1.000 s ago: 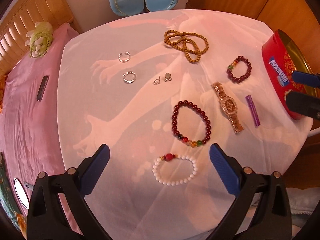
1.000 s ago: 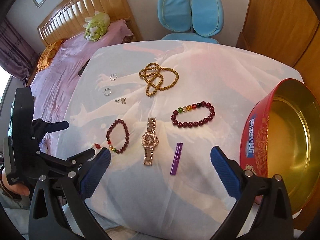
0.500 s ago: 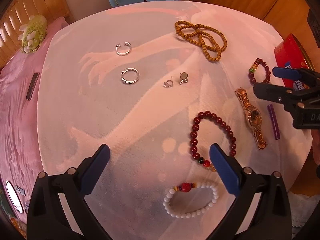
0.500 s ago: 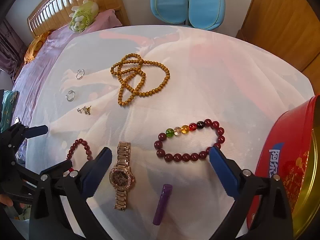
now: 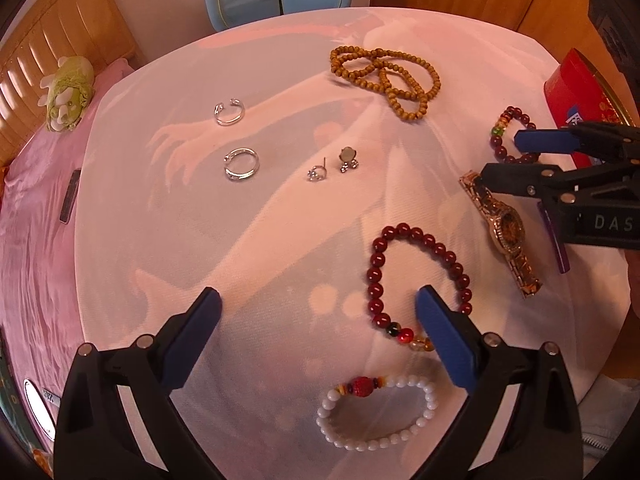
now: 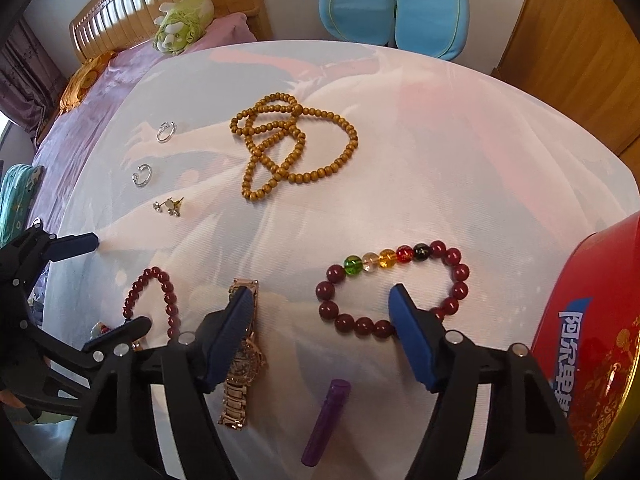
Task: Organize jewelry
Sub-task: 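Grasp the dark red bracelet with the left tool while the right tool grasps the colored-bead bracelet, then carry both bracelets into the red tin and open both tools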
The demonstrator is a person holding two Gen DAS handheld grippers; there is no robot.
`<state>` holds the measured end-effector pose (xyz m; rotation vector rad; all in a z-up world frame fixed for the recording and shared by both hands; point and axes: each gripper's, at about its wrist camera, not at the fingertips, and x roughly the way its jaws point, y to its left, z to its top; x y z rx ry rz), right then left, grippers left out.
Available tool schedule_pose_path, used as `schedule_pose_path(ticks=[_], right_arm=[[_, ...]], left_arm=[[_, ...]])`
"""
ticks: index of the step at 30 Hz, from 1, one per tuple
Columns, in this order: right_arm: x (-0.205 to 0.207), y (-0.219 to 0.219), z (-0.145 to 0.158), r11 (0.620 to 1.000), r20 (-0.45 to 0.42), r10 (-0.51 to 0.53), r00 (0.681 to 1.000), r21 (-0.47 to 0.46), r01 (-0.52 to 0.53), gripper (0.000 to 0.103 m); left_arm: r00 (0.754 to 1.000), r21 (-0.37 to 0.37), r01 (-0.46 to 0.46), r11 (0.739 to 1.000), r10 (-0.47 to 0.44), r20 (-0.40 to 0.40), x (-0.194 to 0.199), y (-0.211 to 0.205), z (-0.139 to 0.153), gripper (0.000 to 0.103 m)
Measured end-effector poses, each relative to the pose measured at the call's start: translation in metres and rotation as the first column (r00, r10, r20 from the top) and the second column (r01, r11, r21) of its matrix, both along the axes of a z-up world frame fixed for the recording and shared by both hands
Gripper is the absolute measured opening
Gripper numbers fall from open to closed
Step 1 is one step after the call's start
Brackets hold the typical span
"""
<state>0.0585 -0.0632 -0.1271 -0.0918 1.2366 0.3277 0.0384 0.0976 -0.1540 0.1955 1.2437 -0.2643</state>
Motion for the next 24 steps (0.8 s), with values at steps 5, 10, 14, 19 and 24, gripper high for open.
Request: schedule_pose_path(ticks=[5,10,14,19,24], right_arm=[[-0.002,-0.006,0.002,1.0,0.01,-0.012,1.0,0.012,0.012,0.052],[-0.006,-0.005,0.001,0.999,0.063,0.014,0.998,-0.043,-0.012,0.031],[-0.016,0.001,0.0,0.998,0.056,0.053,0.997,-0.033,-0.051,0.011],[-0.026,-0.004,0.035,0.996,0.106,-0.004,0.994,0.09,-0.006,0.01],[-0.039,-0.011,0.084,0.984,0.204,-0.024,0.979,0.177,-0.013,0.01]], left_arm=[[1.0,-0.001,0.017,1.0,-0.017,0.001,-0.009,-0.004,0.002,0.088],[0.996,-0.009,0.085,0.996,-0.085,0.023,-0.017,-0.019,0.012,0.053],[0.995,-0.032,0.104,0.994,-0.105,-0.002,-0.02,-0.031,0.017,0.007],[0.997,-0.124,0.062,0.99,-0.057,0.043,-0.014,-0.012,0.048,0.007],[0.995,-0.169,0.048,0.984,-0.033,0.092,-0.008,-0.008,0.084,0.007]])
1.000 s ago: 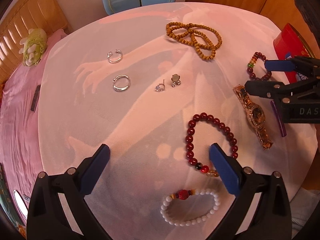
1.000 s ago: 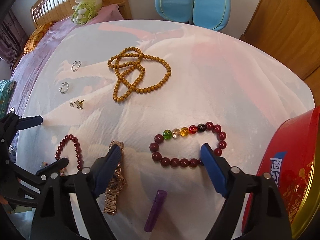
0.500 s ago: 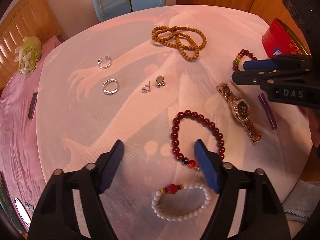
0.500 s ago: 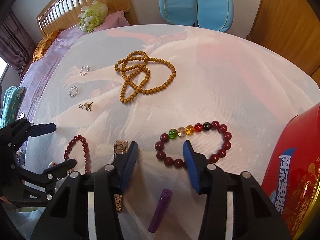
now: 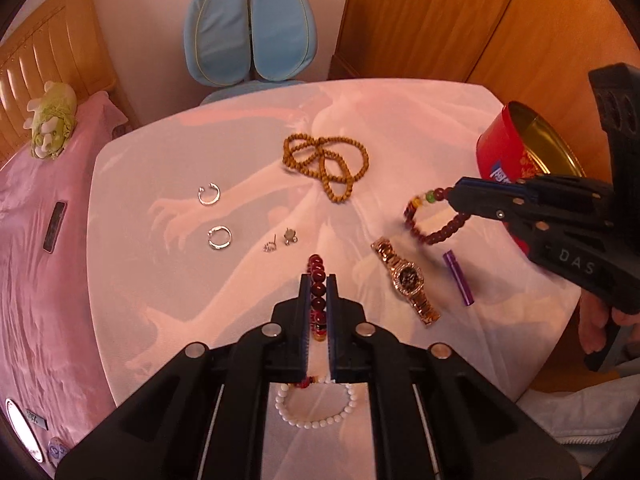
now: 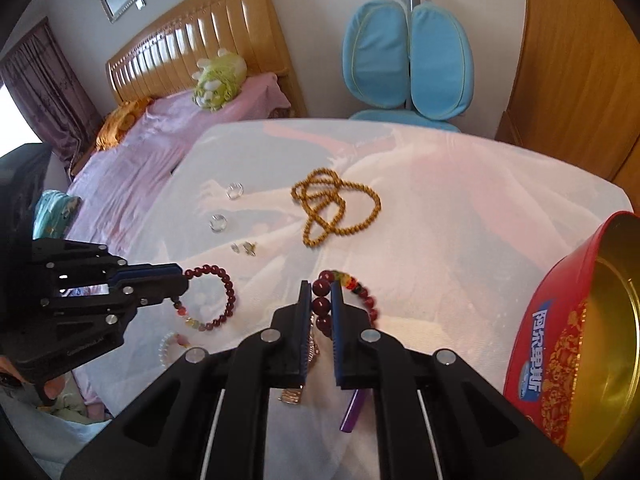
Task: Organize jewelry
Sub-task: 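Carry both bracelets into the red tin and open both tools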
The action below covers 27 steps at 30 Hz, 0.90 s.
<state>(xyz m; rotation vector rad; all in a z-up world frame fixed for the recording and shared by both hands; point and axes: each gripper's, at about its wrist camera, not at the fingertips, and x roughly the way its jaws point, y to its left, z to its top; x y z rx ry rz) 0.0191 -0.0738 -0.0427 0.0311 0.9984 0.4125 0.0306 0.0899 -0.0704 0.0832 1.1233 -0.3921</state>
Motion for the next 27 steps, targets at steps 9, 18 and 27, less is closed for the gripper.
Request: schedule_pose_path(ticks=[9,18,27], right_arm=[[-0.029,-0.018,0.05,0.998,0.1,-0.015,0.995,0.068,0.008,0.01],[-0.062,-0.06,0.068,0.989,0.155,-0.107,0.982,0.114,0.09,0.01],[-0.092,-0.121,0.087,0.961,0.205,-0.263,0.943,0.142,0.237,0.011]], left_arm=[[0.996,-0.034,0.048,0.998,-0.045,0.078,-0.005,-0.011,0.041,0.007],[0.985,-0.03,0.137,0.99,-0.132,0.11,-0.008,-0.054,0.06,0.007],[0.955,-0.025,0.26,0.965,-0.253,0.155,-0.009,-0.112,0.087,0.007]])
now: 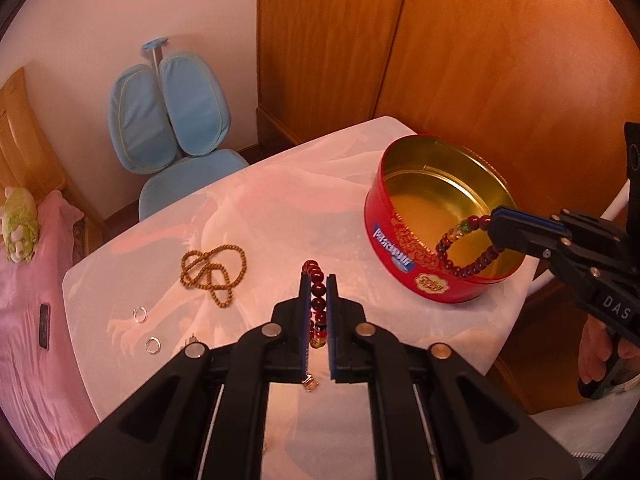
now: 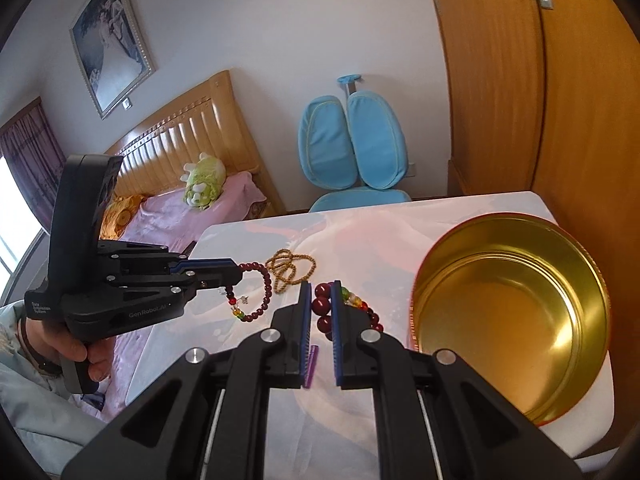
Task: Organize jewelry
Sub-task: 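Carry both bracelets into the red tin and open both tools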
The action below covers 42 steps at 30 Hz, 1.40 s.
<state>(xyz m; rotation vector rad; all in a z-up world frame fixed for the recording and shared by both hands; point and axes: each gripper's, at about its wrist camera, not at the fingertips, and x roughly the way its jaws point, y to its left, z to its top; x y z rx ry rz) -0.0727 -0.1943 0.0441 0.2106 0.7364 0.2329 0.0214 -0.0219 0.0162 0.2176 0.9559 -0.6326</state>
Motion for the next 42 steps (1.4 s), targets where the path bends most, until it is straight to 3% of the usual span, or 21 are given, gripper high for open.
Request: schedule_pose_path(ticks=[9,18,23,33,36,39,42], right_arm=[[-0.015,-0.053,-0.001,0.984,-0.008,-0.173,0.985,-0.041,0.173,0.011],[0.009,-0.111,-0.008,0.96,-0.061,-0.274,0.96,-0.083,0.269,0.011],[0.029,-0.132,-0.019,0.945,-0.109,-0.317,0.942,-0.121,0.304,0.011],[0.062,-0.153,-0.054,0.933,-0.242,-0.358,0.902,-0.115,0.34,0.011],[0.071,-0.151,-0.078,0.947,-0.352,-0.32,0.879,-0.136,0.29,0.011],[0.075,-0.149,-0.111,0.962,-0.486,-0.274,0.83,-0.128,0.243,0.011],[0.066,-0.149,-0.127,0.967,-0.528,-0.246,0.813,-0.072,0.246,0.011]], left_arm=[[0.991,-0.017,0.132,0.991,-0.132,0.012,0.004,-0.058,0.021,0.007],[0.954,0.015,0.298,0.954,-0.298,0.001,0.03,-0.147,0.026,0.007],[0.938,0.031,0.341,0.94,-0.337,-0.085,0.052,-0.186,0.005,0.007],[0.915,0.119,0.389,0.914,-0.368,-0.163,0.08,-0.239,-0.039,0.007],[0.897,0.14,0.416,0.898,-0.38,-0.227,0.086,-0.245,-0.06,0.007],[0.887,0.241,0.434,0.868,-0.365,-0.284,0.086,-0.254,-0.095,0.007],[0.878,0.256,0.442,0.86,-0.356,-0.321,0.083,-0.252,-0.114,0.008]])
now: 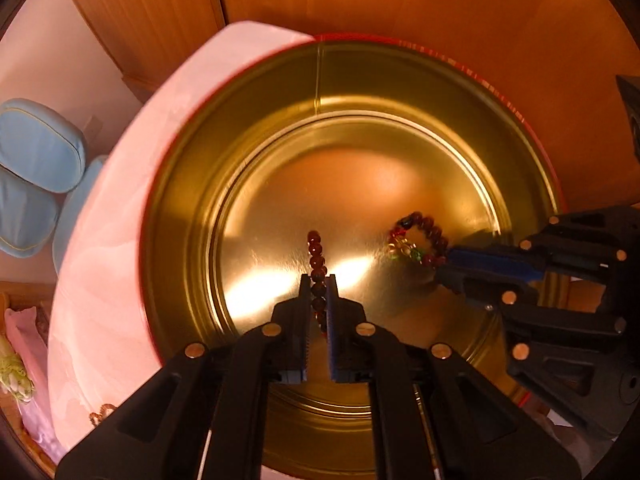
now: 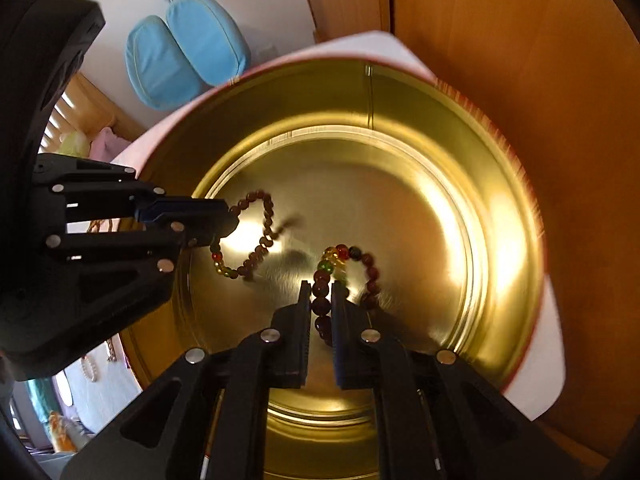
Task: Organize jewelry
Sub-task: 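Carry both bracelets into the red tin and open both tools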
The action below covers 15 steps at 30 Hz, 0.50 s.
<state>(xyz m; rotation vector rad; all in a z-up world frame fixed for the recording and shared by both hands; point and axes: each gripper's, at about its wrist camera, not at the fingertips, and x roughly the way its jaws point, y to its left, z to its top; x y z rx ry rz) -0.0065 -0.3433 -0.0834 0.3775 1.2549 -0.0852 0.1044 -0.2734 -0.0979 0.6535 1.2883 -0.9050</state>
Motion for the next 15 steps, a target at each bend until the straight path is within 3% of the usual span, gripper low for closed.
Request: schedule_pose_path(ticks=[7,15], right_arm=[[-0.006,-0.001,-0.006,1.0,-0.008,-0.01,1.0,0.03,0.01,0.01],[-0.004,0.004,0.0,1.0,0.023,-0.004,1.0,0.014,0.004,0.01]], left_arm=[[1.0,0.026,-0.005,1.0,0.006,-0.02,-0.003,0.003,-0.01,0.008],[1.0,0.039,0.011,0.999,-0.011,0.013,-0.008,-0.005,-0.009,0.008]])
